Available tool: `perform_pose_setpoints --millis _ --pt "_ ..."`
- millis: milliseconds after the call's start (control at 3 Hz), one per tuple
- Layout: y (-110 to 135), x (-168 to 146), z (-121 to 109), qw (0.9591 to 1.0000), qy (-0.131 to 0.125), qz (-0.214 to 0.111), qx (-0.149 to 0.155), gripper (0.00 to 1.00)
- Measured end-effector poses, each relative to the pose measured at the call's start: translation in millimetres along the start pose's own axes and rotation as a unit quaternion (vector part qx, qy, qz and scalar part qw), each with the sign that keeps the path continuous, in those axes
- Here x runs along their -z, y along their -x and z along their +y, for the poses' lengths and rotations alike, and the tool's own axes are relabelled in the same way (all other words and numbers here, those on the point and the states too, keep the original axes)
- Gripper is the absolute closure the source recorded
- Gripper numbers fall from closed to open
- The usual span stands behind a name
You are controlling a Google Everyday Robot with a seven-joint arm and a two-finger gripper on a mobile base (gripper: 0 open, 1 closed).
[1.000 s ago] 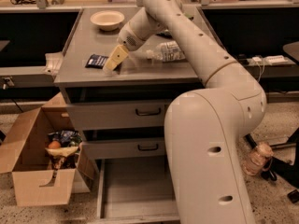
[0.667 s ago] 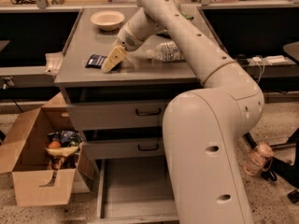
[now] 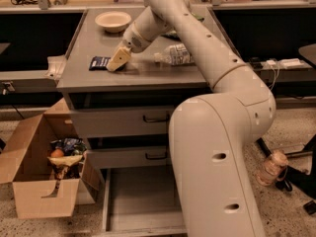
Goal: Place rxbar blueberry into bottom drawer
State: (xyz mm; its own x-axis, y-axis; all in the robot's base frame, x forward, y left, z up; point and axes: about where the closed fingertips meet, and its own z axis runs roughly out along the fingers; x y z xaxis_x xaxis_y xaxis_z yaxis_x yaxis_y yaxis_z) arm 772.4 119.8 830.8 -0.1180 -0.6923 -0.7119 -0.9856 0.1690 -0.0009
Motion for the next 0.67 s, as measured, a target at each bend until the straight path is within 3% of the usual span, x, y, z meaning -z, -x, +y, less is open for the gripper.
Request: perform_pose_setpoints --millis 333,667 --pt "3.0 3.0 0.0 1.0000 0.000 0.000 0.000 0.96" --pt "18.6 27.6 2.4 0.9992 -0.025 -0.023 0.021 1.00"
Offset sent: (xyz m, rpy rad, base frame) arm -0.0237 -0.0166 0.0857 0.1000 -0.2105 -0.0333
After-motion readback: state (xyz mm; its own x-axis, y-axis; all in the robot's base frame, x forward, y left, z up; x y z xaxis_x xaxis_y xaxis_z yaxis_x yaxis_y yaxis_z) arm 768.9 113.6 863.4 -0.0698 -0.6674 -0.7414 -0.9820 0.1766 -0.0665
